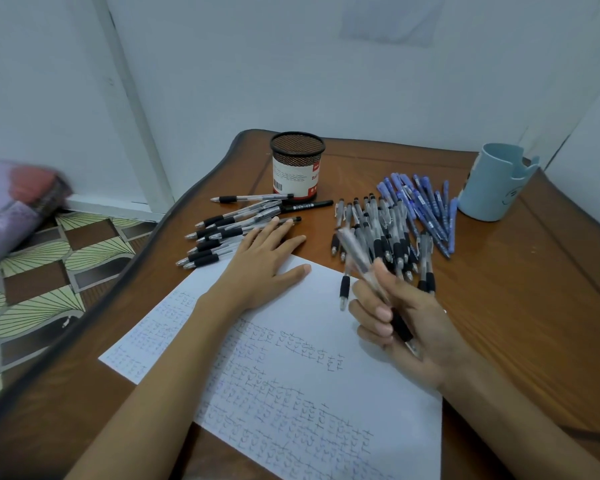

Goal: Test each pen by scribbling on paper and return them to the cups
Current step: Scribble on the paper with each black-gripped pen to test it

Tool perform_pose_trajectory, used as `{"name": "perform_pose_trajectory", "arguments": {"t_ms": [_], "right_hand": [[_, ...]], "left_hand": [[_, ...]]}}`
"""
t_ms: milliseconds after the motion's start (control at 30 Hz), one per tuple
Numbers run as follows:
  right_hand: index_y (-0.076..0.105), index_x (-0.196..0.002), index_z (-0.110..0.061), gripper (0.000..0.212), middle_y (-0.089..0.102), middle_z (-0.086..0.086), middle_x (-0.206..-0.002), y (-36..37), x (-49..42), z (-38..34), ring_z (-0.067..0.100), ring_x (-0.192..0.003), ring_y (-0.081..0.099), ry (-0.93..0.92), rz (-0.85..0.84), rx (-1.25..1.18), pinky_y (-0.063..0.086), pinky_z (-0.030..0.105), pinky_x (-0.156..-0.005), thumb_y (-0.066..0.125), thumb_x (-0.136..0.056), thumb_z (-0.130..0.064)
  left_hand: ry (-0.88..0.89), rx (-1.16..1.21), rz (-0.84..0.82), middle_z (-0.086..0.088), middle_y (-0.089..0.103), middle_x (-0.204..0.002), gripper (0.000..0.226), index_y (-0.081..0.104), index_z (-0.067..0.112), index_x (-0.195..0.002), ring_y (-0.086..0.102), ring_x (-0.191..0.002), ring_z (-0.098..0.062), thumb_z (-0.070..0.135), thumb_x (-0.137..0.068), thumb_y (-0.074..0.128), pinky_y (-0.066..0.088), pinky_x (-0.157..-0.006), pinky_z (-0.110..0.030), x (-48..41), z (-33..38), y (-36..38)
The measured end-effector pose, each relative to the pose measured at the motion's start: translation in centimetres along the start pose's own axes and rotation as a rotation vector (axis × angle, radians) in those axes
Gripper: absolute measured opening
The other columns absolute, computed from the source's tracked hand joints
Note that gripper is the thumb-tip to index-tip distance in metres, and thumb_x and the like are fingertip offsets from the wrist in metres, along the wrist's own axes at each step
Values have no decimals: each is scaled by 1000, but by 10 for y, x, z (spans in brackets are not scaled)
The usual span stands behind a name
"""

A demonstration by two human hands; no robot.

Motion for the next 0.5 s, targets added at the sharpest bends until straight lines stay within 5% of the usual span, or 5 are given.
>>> {"name": "perform_pose_trajectory", "arguments": {"t_ms": [133,200,300,500], "right_hand": [[51,-131,-14,66,54,-1,-62,1,2,-6,3,-43,42,-76,14,-41,36,13,-34,77,-72,-29],[53,-130,-18,59,52,0,-63,1,1,-9,2,-39,35,-76,59,-23,32,12,-30,69,-78,-40],[55,-125,-21,55,44,2,-58,2,0,-9,2,-35,25,3,187,33,22,12,-27,38,-85,-55],[61,-105,-4,45,34,0,-50,-1,1,-7,2,-29,21,-5,395,80,18,10,-25,38,-92,-41]], "left_hand": [[-3,-20,-1,8,-3,-159,64,14,35,-149,-12,-144,-9,65,-92,21,-14,-111,-27,-1,0,1],[-4,-15,-1,8,-3,-159,64,14,35,-149,-12,-144,-9,65,-92,22,-15,-109,-26,-1,-1,1],[7,-16,12,8,-3,-159,72,14,35,-149,-12,-144,-10,66,-83,15,-16,-107,-25,-1,-2,1],[-11,-17,-13,9,-5,-159,66,12,35,-149,-14,-144,-9,66,-90,18,-17,-107,-26,-2,-1,1]]}}
Point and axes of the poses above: each hand's wrist, its own x-axis away from the middle knuckle, its own y-axis out of the palm, z = x × y, the point moved 1 cm from there along -x, towards the middle knuckle
